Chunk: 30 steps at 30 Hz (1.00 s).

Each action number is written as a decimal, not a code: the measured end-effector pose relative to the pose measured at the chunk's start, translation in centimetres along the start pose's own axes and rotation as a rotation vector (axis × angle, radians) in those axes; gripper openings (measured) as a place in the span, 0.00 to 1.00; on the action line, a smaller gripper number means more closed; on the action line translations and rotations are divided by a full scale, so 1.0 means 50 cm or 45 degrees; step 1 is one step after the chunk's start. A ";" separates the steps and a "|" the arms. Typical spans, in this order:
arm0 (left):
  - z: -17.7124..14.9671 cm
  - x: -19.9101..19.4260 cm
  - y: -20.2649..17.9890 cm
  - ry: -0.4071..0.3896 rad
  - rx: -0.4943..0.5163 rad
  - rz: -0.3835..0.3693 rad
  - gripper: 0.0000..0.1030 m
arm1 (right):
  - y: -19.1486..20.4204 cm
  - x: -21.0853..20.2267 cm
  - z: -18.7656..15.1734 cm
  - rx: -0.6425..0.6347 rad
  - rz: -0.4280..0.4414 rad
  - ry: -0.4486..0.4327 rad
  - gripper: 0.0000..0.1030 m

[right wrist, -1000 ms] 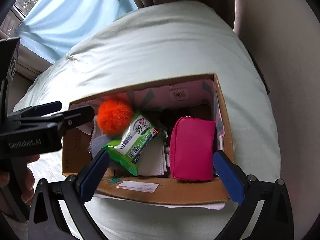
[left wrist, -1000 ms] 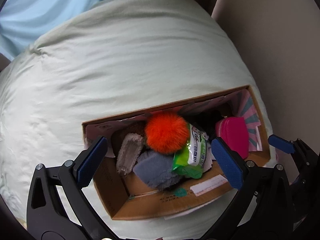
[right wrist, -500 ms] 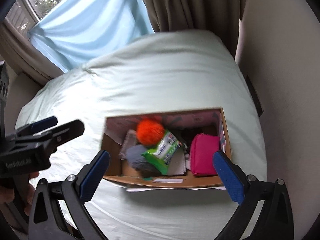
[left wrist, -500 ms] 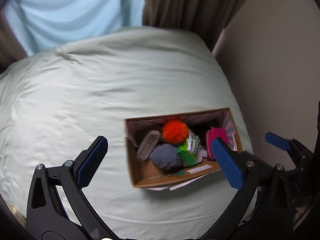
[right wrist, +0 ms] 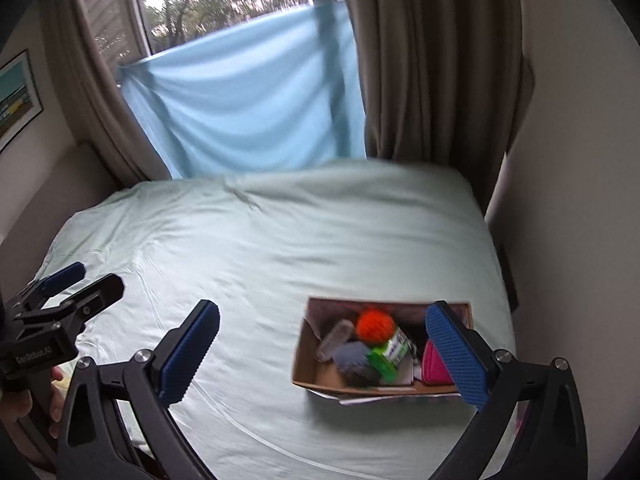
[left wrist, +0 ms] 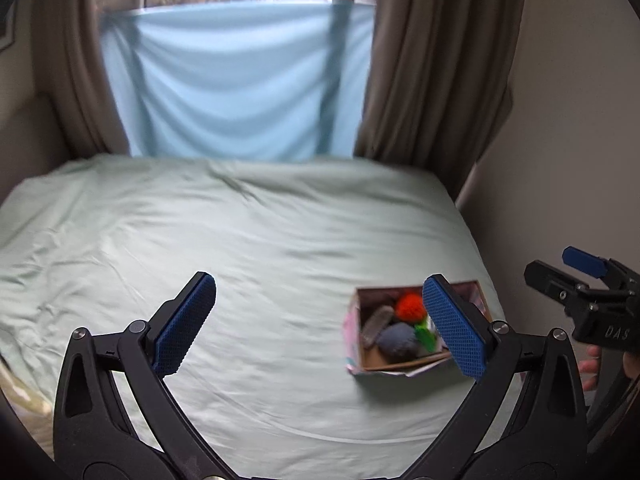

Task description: Organize soft objects

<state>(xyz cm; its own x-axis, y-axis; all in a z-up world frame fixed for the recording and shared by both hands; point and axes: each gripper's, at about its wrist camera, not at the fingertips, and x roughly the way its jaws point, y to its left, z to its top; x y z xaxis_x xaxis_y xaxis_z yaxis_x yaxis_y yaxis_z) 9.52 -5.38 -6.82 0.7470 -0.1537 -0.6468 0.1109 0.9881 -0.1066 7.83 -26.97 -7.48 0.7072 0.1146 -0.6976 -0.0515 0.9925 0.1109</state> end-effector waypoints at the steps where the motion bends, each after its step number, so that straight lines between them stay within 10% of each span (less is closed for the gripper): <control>1: 0.003 -0.020 0.012 -0.028 0.008 0.010 1.00 | 0.017 -0.015 0.002 -0.002 -0.004 -0.021 1.00; 30: 0.005 -0.144 0.131 -0.262 0.046 0.023 1.00 | 0.176 -0.116 -0.003 -0.005 -0.192 -0.269 1.00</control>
<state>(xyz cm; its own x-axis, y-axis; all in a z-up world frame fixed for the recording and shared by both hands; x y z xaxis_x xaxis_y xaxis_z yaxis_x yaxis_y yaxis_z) 5.03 2.21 -2.70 0.8668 -0.1348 -0.4801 0.1171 0.9909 -0.0669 3.16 -18.91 -2.55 0.8385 -0.0453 -0.5430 0.0630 0.9979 0.0140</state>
